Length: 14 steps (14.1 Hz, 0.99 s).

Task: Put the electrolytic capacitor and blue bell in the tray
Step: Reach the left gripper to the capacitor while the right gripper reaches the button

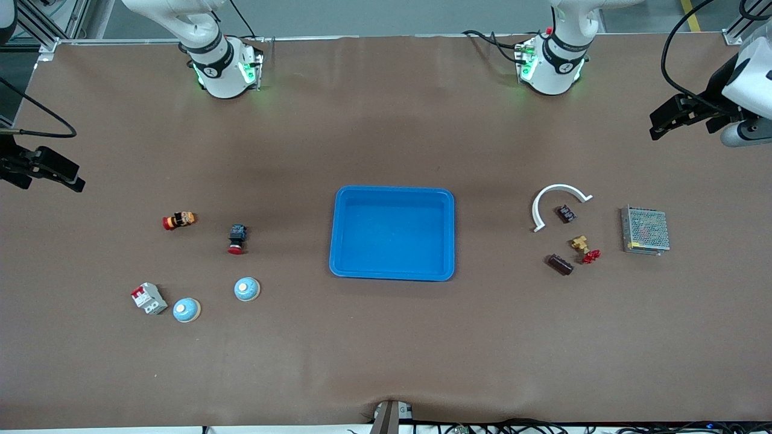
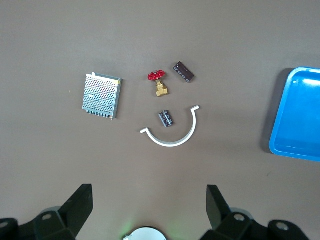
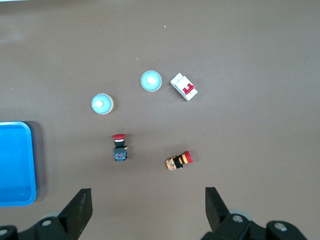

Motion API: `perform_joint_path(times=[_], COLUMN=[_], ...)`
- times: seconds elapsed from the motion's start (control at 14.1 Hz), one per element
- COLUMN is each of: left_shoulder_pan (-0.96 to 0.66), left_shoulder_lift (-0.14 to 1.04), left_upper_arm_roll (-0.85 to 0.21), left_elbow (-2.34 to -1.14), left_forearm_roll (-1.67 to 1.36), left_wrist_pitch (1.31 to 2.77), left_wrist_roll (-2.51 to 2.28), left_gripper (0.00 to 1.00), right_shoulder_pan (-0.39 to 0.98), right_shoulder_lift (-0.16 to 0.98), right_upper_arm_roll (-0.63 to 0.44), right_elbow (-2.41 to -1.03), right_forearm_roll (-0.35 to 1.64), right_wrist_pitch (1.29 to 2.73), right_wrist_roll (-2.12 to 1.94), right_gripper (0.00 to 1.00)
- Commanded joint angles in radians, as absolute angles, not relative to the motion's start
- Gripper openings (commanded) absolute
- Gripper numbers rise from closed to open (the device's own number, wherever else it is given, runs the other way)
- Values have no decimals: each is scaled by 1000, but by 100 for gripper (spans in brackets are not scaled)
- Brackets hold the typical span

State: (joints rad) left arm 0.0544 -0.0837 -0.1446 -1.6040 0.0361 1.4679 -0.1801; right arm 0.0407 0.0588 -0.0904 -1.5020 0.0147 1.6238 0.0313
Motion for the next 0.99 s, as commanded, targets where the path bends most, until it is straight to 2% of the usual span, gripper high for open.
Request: perform_joint_path(times=[0.0,0.57,0.92], left_shoulder_pan=[58,63,58], left_shoulder_lift=[-92,-54,-44], left_upper_arm_roll=[-152,-143,-146], left_elbow=[-1600,-1572,-1656], left_forearm_roll=[57,52,58], left_wrist_pitch=[1468,1465,1498], left_wrist_roll=[-192,-189,-242], left_gripper=[100,100,100], right_shoulder_pan=[49,49,49], right_shoulder_lift=[69,69,69], right_upper_arm_roll=[-100,-100,-100], right_elbow=[-1479,-1479,-1479], right_forearm_roll=[20,20,20], right_wrist_pitch=[1612,1612,1614], right_wrist_roll=[35,35,35], right_gripper=[100,100,100])
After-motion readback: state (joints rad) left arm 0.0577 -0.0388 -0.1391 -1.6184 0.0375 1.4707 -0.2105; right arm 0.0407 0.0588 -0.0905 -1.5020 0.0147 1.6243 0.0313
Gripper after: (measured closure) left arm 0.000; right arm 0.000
